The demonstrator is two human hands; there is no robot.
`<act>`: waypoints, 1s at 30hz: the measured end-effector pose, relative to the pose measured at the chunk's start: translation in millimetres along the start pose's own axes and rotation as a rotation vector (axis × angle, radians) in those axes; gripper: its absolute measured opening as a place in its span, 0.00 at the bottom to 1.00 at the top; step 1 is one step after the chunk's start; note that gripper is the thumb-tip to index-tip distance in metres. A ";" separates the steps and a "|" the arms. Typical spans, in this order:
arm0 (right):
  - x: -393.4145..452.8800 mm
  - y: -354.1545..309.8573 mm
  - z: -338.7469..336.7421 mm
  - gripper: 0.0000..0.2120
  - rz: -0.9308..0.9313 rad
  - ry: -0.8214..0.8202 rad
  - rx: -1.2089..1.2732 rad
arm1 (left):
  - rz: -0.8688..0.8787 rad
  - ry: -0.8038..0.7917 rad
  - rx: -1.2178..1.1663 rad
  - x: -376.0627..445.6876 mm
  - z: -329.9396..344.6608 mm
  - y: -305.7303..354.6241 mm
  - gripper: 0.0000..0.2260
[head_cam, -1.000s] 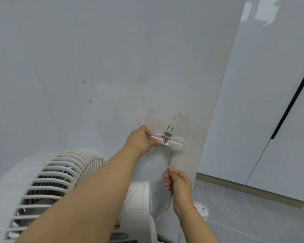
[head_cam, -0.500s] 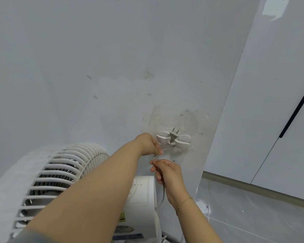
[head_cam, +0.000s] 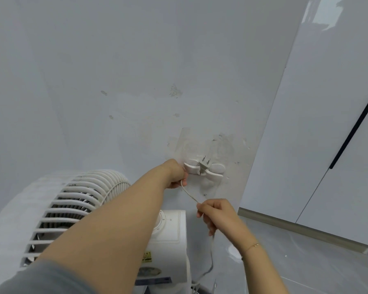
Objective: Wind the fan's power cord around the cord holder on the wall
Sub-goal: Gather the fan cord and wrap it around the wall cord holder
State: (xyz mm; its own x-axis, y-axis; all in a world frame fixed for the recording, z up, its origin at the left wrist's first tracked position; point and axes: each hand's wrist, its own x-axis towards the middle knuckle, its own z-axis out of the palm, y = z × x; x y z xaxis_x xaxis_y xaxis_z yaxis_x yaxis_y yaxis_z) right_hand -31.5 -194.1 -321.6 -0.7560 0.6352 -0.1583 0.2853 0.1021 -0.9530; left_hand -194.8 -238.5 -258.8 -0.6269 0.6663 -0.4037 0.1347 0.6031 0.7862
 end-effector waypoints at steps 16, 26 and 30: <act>-4.7 -46.2 1.2 0.05 -0.582 0.530 -0.076 | -0.316 -0.076 -1.126 -8.2 -15.0 -5.2 0.09; 17.5 -69.6 10.0 0.04 -0.617 0.640 0.013 | -0.173 -0.079 -0.868 -21.4 -12.7 0.0 0.05; 22.1 -71.0 10.5 0.04 -0.582 0.692 0.062 | -0.166 -0.101 -0.719 -18.1 -5.5 4.7 0.07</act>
State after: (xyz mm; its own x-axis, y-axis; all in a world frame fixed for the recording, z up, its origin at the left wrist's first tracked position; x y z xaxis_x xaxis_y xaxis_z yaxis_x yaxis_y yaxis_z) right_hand -74.6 -195.3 -260.1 -0.2417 0.8163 0.5246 -0.0789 0.5223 -0.8491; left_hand -187.1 -250.1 -245.2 -0.5170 0.6495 -0.5576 -0.5127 0.2866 0.8093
